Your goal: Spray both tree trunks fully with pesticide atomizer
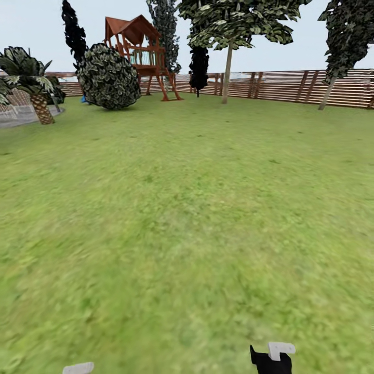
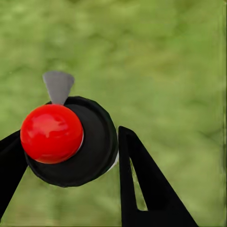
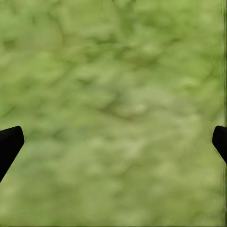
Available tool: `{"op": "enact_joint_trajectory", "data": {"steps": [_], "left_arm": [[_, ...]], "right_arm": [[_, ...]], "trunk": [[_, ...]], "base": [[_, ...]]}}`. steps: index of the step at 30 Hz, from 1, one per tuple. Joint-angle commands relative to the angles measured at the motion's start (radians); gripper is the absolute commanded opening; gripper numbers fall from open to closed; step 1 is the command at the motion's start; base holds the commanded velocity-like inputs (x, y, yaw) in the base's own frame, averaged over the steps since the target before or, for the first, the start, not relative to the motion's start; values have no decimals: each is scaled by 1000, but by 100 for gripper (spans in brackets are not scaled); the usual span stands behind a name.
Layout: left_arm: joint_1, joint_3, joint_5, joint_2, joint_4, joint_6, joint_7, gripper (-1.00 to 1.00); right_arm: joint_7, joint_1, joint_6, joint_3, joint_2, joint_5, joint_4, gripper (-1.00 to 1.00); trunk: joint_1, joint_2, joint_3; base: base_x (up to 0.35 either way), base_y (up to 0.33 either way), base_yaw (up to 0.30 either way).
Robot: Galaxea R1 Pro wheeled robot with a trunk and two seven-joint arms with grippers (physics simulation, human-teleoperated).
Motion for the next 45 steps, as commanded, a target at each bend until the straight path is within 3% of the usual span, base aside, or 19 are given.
{"op": "enact_joint_trajectory", "data": {"steps": [1, 14, 23, 45], "left_arm": [[0, 3, 6, 0, 1, -3, -2, -100], [0, 3, 6, 2, -1, -3, -1, -100], [0, 9, 14, 6, 1, -2, 1, -100], [0, 10, 14, 8, 4, -2, 1, -100]], "right_arm": [[-2, -1, -3, 9, 0, -9, 1, 100], [-2, -1, -3, 9, 0, -9, 1, 100], [-2, -1, -3, 9, 0, -9, 1, 100], [1, 15, 0, 12, 8, -2, 4, 100]], "trunk": [[0, 0, -1], [0, 0, -1], [0, 0, -1], [0, 0, -1]], "base": [[337, 0, -300], [55, 0, -300], [297, 0, -290], [337, 57, -8]]}}
